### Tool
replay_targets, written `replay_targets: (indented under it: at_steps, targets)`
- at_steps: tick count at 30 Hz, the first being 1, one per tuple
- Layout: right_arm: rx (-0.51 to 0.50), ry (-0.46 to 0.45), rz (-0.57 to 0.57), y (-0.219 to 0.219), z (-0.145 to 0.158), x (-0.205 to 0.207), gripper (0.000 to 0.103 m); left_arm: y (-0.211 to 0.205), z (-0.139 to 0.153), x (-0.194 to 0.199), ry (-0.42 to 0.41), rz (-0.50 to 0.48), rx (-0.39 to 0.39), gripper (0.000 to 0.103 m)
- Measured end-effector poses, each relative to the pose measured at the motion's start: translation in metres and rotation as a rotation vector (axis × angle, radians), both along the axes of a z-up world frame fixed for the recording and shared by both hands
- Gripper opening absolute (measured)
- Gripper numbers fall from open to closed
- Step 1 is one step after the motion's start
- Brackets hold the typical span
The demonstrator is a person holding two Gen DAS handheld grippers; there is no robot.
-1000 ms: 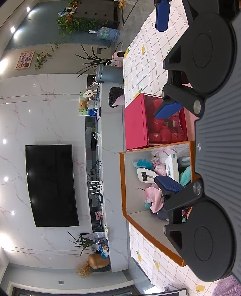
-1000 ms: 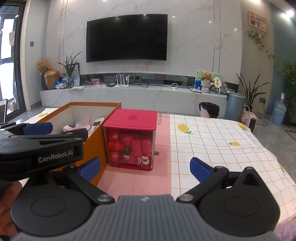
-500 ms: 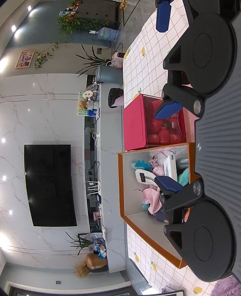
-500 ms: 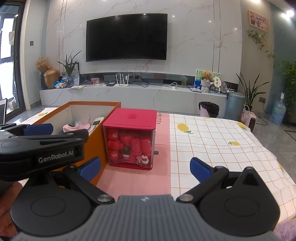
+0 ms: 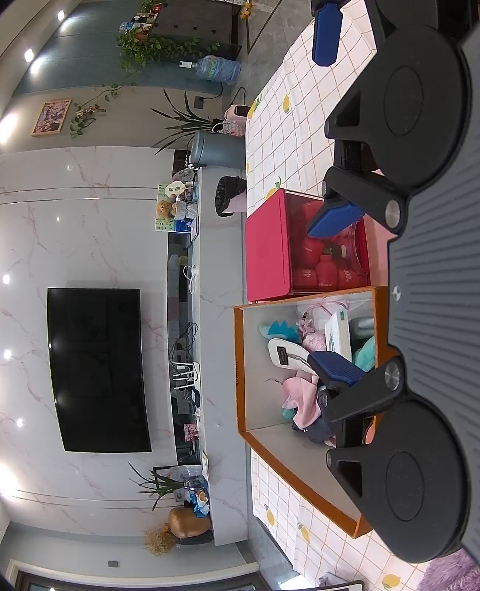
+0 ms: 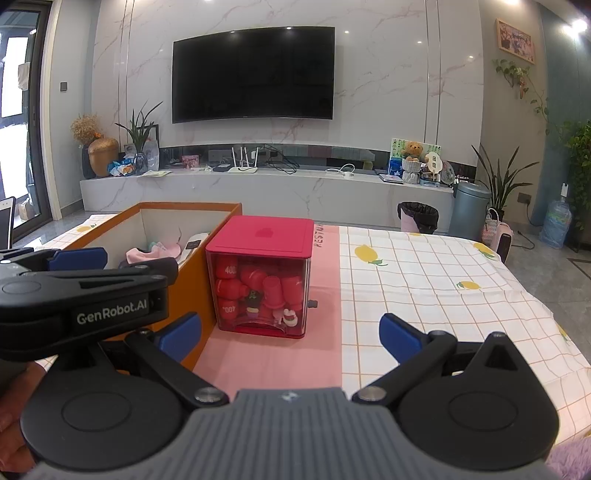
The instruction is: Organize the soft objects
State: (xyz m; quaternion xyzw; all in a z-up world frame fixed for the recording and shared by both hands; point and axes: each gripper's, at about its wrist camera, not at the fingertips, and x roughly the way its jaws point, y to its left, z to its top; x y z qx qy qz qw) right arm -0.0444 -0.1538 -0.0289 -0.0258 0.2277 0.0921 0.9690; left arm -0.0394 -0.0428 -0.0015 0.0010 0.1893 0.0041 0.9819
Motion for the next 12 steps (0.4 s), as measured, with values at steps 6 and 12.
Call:
replay_targets:
  at_steps: [6, 12]
  targets:
    - [-0.002, 0.003, 0.000, -0.0001, 0.0004, -0.0001, 0.100, -0.0011, -0.0003, 0.0006, 0.012, -0.001, -0.003, 0.083]
    - [-0.002, 0.001, 0.001, -0.0006, 0.0002, -0.0005, 0.100, -0.0021, -0.0015, -0.0004, 0.005, 0.001, -0.002, 0.083]
